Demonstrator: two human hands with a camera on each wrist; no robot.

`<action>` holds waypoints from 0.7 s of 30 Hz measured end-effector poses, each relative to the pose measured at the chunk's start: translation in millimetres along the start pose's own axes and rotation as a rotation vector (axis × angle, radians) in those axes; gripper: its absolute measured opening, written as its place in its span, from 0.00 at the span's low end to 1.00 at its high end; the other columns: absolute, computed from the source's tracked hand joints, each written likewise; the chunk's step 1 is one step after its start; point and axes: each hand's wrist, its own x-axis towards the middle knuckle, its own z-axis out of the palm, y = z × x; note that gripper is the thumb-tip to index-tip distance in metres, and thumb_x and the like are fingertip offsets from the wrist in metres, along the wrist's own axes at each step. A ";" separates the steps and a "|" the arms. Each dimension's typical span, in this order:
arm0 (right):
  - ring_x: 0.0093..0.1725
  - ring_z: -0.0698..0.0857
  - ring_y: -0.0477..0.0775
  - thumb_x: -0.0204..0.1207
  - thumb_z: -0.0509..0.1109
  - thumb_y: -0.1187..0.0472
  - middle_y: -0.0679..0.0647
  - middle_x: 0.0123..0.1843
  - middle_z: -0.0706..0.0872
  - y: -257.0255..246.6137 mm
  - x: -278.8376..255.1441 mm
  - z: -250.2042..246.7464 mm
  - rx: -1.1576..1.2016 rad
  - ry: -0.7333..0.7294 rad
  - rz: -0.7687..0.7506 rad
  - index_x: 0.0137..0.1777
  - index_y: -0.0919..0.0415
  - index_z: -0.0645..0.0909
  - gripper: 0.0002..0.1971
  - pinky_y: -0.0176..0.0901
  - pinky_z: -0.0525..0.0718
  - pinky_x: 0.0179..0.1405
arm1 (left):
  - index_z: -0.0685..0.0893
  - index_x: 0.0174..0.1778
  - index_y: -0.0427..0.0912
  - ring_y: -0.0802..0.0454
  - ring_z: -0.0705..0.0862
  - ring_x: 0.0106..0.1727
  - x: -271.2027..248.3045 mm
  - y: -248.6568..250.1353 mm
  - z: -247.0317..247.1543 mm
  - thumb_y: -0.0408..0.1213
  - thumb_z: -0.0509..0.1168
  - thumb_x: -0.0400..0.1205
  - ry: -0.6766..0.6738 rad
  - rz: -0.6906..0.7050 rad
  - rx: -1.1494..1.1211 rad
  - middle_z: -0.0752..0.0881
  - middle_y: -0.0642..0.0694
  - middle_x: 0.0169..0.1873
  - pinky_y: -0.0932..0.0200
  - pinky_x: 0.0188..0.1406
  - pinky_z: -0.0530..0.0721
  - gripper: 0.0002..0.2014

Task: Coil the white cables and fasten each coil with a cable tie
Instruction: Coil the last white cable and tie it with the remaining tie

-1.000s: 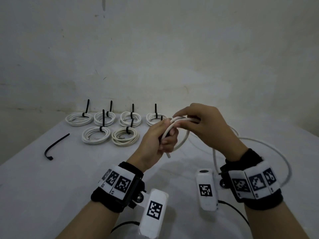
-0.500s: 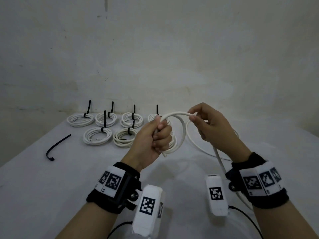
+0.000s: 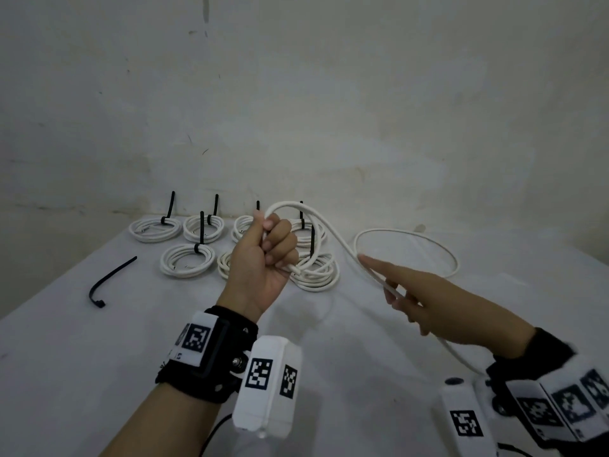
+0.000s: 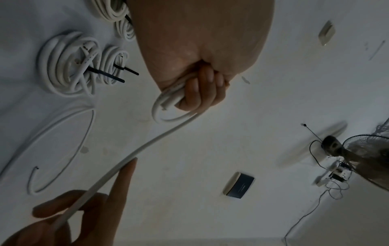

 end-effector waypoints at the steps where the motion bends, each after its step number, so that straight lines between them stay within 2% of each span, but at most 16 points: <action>1: 0.34 0.76 0.40 0.83 0.57 0.69 0.45 0.46 0.77 -2.1 0.1 1.1 -0.106 0.042 0.003 0.76 0.38 0.62 0.28 0.29 0.78 0.37 | 0.70 0.25 0.45 0.60 0.53 0.15 0.5 -1.4 0.1 0.47 0.46 0.87 0.008 0.006 0.007 0.64 0.53 0.15 0.69 0.11 0.59 0.24; 2: 0.36 0.77 0.40 0.82 0.56 0.70 0.44 0.47 0.78 -5.0 0.6 2.5 -0.235 0.086 0.020 0.70 0.41 0.65 0.24 0.30 0.75 0.36 | 0.69 0.26 0.45 0.61 0.57 0.13 1.0 -2.1 0.0 0.48 0.45 0.88 0.014 0.015 0.018 0.64 0.53 0.15 0.70 0.11 0.59 0.24; 4: 0.41 0.80 0.47 0.76 0.53 0.74 0.46 0.50 0.79 -14.3 0.8 4.9 -0.514 0.227 -0.003 0.62 0.45 0.69 0.23 0.37 0.72 0.30 | 0.67 0.29 0.46 0.62 0.61 0.13 0.9 -2.7 1.1 0.48 0.43 0.88 0.017 0.030 0.068 0.64 0.54 0.15 0.70 0.12 0.61 0.22; 6: 0.34 0.80 0.54 0.65 0.54 0.74 0.51 0.44 0.79 -21.7 1.7 6.3 -0.697 0.322 -0.156 0.55 0.53 0.79 0.24 0.41 0.64 0.19 | 0.65 0.31 0.45 0.62 0.61 0.13 0.2 -5.1 3.2 0.48 0.43 0.88 0.014 0.033 0.137 0.64 0.54 0.16 0.70 0.13 0.62 0.21; 7: 0.29 0.78 0.55 0.60 0.57 0.74 0.53 0.41 0.78 -24.9 1.6 7.9 -0.749 0.344 -0.255 0.50 0.56 0.83 0.22 0.41 0.61 0.18 | 0.65 0.31 0.45 0.62 0.61 0.13 -0.3 -7.5 4.0 0.48 0.42 0.88 0.011 0.027 0.169 0.64 0.54 0.16 0.70 0.13 0.63 0.21; 9: 0.28 0.76 0.55 0.55 0.62 0.78 0.54 0.38 0.77 -31.0 4.9 11.8 -0.814 0.383 -0.431 0.43 0.58 0.85 0.21 0.42 0.64 0.22 | 0.65 0.32 0.44 0.62 0.61 0.14 -1.6 -13.3 4.9 0.47 0.42 0.88 -0.004 0.003 0.241 0.64 0.54 0.16 0.69 0.14 0.64 0.20; 12: 0.29 0.78 0.52 0.56 0.76 0.76 0.51 0.37 0.81 -52.8 8.1 9.3 -0.752 0.342 -0.582 0.40 0.56 0.87 0.16 0.40 0.68 0.23 | 0.64 0.32 0.44 0.62 0.62 0.15 -2.9 -22.0 8.0 0.48 0.43 0.88 -0.028 -0.060 0.344 0.64 0.53 0.17 0.69 0.15 0.63 0.20; 14: 0.32 0.78 0.46 0.55 0.81 0.73 0.48 0.36 0.84 -66.4 7.7 3.4 -0.626 0.352 -0.629 0.38 0.56 0.86 0.15 0.35 0.69 0.24 | 0.65 0.32 0.43 0.61 0.62 0.16 -4.9 -26.4 9.9 0.48 0.43 0.88 -0.044 -0.081 0.385 0.64 0.53 0.18 0.69 0.17 0.63 0.20; 16: 0.31 0.76 0.44 0.59 0.82 0.69 0.45 0.34 0.83 -75.1 8.6 -0.8 -0.489 0.361 -0.622 0.40 0.55 0.80 0.15 0.33 0.69 0.23 | 0.68 0.33 0.42 0.59 0.66 0.20 -7.7 -30.4 10.2 0.48 0.44 0.88 -0.072 -0.084 0.446 0.67 0.50 0.21 0.67 0.22 0.65 0.20; 17: 0.29 0.76 0.45 0.61 0.81 0.66 0.45 0.33 0.82 -77.4 10.3 -3.2 -0.438 0.372 -0.610 0.43 0.54 0.77 0.17 0.37 0.73 0.21 | 0.72 0.36 0.39 0.56 0.72 0.24 -9.7 -32.6 10.7 0.48 0.45 0.88 -0.085 -0.089 0.495 0.72 0.47 0.24 0.66 0.25 0.69 0.20; 19: 0.27 0.77 0.49 0.63 0.77 0.60 0.45 0.32 0.81 -78.9 14.6 -8.4 -0.390 0.398 -0.577 0.44 0.52 0.72 0.16 0.45 0.77 0.20 | 0.79 0.51 0.32 0.49 0.82 0.38 -12.6 -36.5 10.2 0.46 0.46 0.89 -0.101 -0.118 0.611 0.81 0.39 0.37 0.61 0.35 0.80 0.22; 20: 0.26 0.75 0.48 0.63 0.75 0.57 0.45 0.31 0.80 -78.0 16.8 -11.1 -0.366 0.411 -0.556 0.41 0.53 0.73 0.13 0.47 0.77 0.20 | 0.79 0.55 0.30 0.50 0.83 0.40 -13.8 -38.0 10.6 0.43 0.46 0.89 -0.106 -0.131 0.655 0.83 0.39 0.38 0.60 0.35 0.82 0.22; 21: 0.26 0.74 0.47 0.63 0.74 0.53 0.44 0.30 0.79 -76.6 18.9 -13.9 -0.341 0.421 -0.530 0.38 0.55 0.73 0.12 0.49 0.77 0.21 | 0.80 0.52 0.31 0.53 0.82 0.34 -15.4 -38.8 11.6 0.41 0.46 0.90 -0.115 -0.139 0.678 0.83 0.42 0.34 0.63 0.30 0.81 0.20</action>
